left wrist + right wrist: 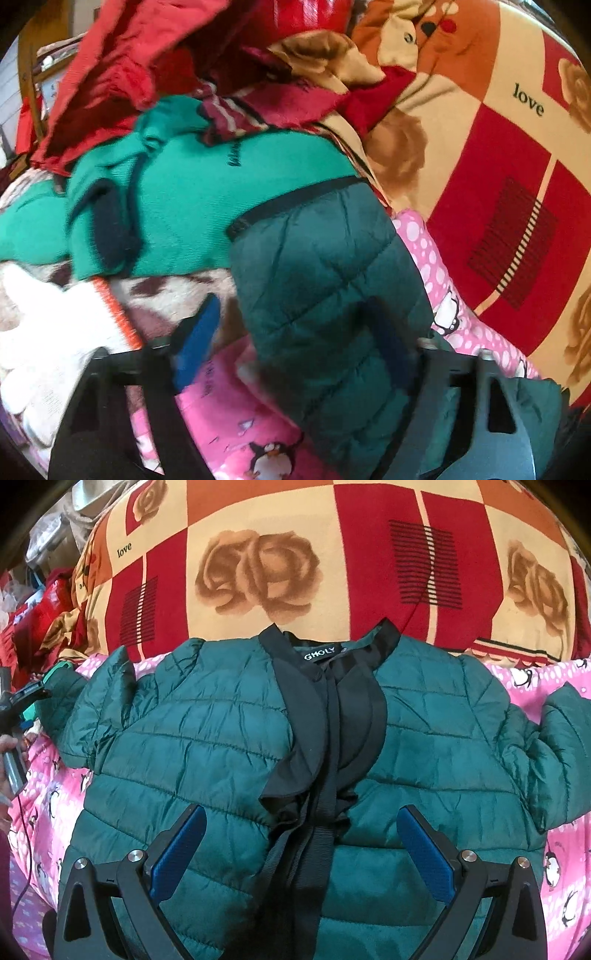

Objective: Fold large clothes
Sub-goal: 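Move the left gripper to the jacket sleeve cuff and close on it, then lift the sleeve with the left gripper and fold it across the jacket body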

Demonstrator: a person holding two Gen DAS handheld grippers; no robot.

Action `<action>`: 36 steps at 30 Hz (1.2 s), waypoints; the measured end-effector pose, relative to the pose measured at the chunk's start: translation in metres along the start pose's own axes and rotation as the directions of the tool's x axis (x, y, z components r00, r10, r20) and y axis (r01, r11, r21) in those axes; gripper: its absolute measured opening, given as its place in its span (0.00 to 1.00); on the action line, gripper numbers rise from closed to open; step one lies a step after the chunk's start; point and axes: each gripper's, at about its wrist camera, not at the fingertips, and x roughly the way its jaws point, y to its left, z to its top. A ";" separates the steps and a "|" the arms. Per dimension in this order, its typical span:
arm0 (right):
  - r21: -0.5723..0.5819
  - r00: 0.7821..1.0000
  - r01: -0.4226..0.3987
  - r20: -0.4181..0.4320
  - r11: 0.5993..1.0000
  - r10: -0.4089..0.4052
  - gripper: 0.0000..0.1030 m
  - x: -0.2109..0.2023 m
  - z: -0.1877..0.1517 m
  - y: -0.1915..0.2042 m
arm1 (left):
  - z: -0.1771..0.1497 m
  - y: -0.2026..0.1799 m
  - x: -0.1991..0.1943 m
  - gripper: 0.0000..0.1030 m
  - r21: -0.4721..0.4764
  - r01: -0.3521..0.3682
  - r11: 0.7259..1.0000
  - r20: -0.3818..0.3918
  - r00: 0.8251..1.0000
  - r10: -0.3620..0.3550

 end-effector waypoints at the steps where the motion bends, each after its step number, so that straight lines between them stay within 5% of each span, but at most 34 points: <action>1: -0.003 1.000 0.003 0.000 1.000 -0.003 1.00 0.001 0.000 0.000 | 0.001 -0.001 0.005 0.58 0.001 0.014 1.000 -0.011 1.000 -0.014; 10: 0.029 1.000 -0.006 -0.015 1.000 0.007 1.00 0.009 -0.003 -0.008 | 0.006 0.002 0.008 0.14 -0.046 0.129 0.991 -0.003 0.992 -0.129; 19: 0.040 1.000 -0.026 0.018 0.999 0.025 1.00 -0.001 -0.002 -0.011 | -0.017 -0.020 -0.084 0.11 0.096 0.314 0.945 0.058 0.946 -0.320; 29: 0.005 0.999 0.026 0.043 1.000 -0.026 1.00 -0.017 -0.006 -0.020 | -0.058 -0.075 -0.164 0.11 0.263 0.333 0.906 0.083 0.927 -0.365; 36: 0.049 0.998 0.034 0.044 0.998 -0.036 1.00 -0.022 -0.012 -0.045 | -0.105 -0.135 -0.196 0.11 0.420 0.335 0.844 0.032 0.923 -0.383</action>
